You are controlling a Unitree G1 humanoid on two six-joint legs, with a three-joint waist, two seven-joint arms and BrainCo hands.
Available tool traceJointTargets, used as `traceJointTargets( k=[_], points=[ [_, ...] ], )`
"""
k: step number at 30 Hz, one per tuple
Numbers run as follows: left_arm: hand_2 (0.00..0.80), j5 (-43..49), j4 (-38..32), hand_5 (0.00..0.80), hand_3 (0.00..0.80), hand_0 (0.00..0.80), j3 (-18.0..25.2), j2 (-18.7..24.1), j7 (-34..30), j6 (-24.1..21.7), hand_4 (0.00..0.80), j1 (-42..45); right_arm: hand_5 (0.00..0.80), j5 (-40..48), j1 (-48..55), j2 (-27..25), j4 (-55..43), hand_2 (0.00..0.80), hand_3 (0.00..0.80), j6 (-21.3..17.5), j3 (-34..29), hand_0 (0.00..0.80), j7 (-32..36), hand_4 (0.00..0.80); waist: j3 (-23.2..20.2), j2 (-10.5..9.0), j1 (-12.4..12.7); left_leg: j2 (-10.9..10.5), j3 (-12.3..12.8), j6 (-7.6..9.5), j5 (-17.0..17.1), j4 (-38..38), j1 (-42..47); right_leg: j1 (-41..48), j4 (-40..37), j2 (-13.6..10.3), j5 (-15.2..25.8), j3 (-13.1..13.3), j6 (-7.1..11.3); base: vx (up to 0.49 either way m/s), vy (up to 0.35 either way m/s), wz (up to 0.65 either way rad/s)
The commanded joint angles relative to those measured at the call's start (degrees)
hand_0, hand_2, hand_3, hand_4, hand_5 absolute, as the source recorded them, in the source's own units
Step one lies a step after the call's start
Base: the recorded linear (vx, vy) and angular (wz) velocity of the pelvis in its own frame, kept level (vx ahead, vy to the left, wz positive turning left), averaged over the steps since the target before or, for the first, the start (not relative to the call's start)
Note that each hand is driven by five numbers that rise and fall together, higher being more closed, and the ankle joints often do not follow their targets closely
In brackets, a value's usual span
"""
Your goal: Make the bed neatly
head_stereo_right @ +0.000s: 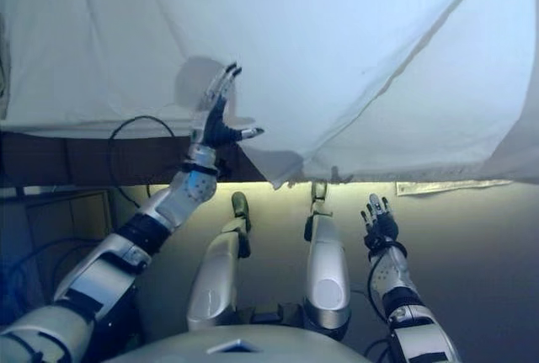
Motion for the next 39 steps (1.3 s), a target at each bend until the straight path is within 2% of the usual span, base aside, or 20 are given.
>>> traceJointTargets(
  k=[1, 3, 7, 11, 15, 19, 29, 35, 39],
  points=[
    [0.000, 8.36, 1.20, 0.000, 0.000, 0.000, 1.30, -0.31, 7.69, 1.65, 0.000, -5.05, 0.000, 2.70, 2.62, -2.48, -3.45, 0.000, 0.000, -1.57, -1.22, 0.000, 1.48, 0.000, 0.36, -0.02, -1.97, 0.83, -1.08, 0.63, -1.77, 5.27, -3.03, -2.81, 1.62, -2.95, 2.46, 1.89, 5.85, -0.006, 0.010, -0.06],
    [0.000, 11.91, 5.18, 0.000, 0.000, 0.000, 0.43, 0.92, 9.44, 4.09, 0.000, -9.39, 0.000, 4.19, 3.52, -2.30, -5.51, 0.000, 0.000, -1.23, -1.31, 0.000, 2.18, 0.000, 1.97, -0.62, -3.76, 0.85, 0.42, 0.51, -1.57, 5.57, -4.20, -3.80, 1.31, -2.57, 2.97, 2.44, 5.68, 0.003, -0.005, 0.02],
    [0.000, 12.14, 10.24, 0.000, 0.000, 0.000, -1.57, 1.68, 9.31, 4.67, 0.000, -14.69, 0.000, 4.15, 4.31, -2.86, -8.09, 0.000, 0.000, -0.61, -1.37, 0.000, 2.50, 0.000, 3.46, -0.86, -6.23, 0.87, 1.88, 0.22, -1.52, 6.16, -5.55, -5.48, 1.29, -2.38, 3.41, 3.56, 5.52, 0.018, 0.018, -0.05],
    [0.000, 12.13, 11.69, 0.000, 0.000, 0.000, -2.42, 0.93, 9.79, 4.54, 0.000, -17.52, 0.000, 4.75, 4.15, -3.83, -10.02, 0.000, 0.000, 0.16, -1.08, 0.000, 2.32, 0.000, 3.46, -0.10, -7.93, 0.43, 2.98, 0.12, -1.16, 6.05, -7.59, -8.27, 1.43, -2.17, 3.37, 5.01, 5.33, 0.045, 0.055, -0.16],
    [0.000, 14.78, 12.29, 0.000, 0.000, 0.000, -4.05, -0.66, 7.40, 8.81, 0.000, -20.26, 0.000, 5.18, 3.26, -4.89, -12.66, 0.000, 0.000, 0.16, 0.31, 0.000, 1.73, 0.000, 3.46, 0.43, -9.14, -0.03, 3.38, 0.05, -1.00, 6.73, -10.37, -11.42, 1.92, -1.69, 3.27, 6.50, 5.05, 0.039, 0.030, -0.14],
    [0.000, 14.36, 15.63, 0.000, 0.000, 0.000, -5.62, -2.59, 5.80, 11.91, 0.000, -21.03, 0.000, 5.94, 2.08, -5.11, -13.99, 0.000, 0.000, -0.74, 1.28, 0.000, 1.15, 0.000, 3.46, 0.26, -9.74, -0.12, 3.41, 0.02, -0.67, 7.62, -13.48, -14.09, 2.04, -1.41, 3.43, 7.52, 4.76, 0.025, -0.013, -0.13],
    [0.000, 16.91, 17.31, 0.000, 0.000, 0.000, -7.42, -4.14, 3.11, 16.45, 0.000, -23.18, 0.000, 9.95, 0.40, -5.38, -16.40, 0.000, 0.000, -3.16, 2.66, 0.000, 0.96, 0.000, 3.46, 0.02, -10.11, 0.64, 3.25, 0.30, -0.97, 12.53, -20.57, -20.50, 4.95, -1.16, 2.89, 9.47, 4.15, 0.028, -0.030, -0.04],
    [0.000, 16.45, 16.95, 0.000, 0.000, 0.000, -7.01, -2.26, 5.85, 17.77, 0.000, -26.34, 0.000, 9.96, 0.18, -6.07, -19.07, 0.000, 0.000, -3.69, 3.41, 0.000, 0.85, 0.000, 3.46, 0.51, -10.58, 0.53, 3.71, 0.37, -0.22, 12.47, -22.23, -22.16, 4.47, -1.04, 3.31, 10.35, 4.02, 0.025, 0.024, -0.03],
    [0.000, 16.01, 12.74, 0.000, 0.000, 0.000, -6.34, -0.84, 5.07, 18.82, 0.000, -28.25, 0.000, 10.80, 0.11, -7.28, -18.03, 0.000, 0.000, -3.67, 2.84, 0.000, 1.97, 0.000, 3.46, 1.49, -10.56, 0.25, 3.75, 0.27, -0.31, 12.84, -22.39, -22.54, 4.73, -1.49, 3.19, 10.75, 4.06, 0.038, 0.051, -0.10]
  ],
)
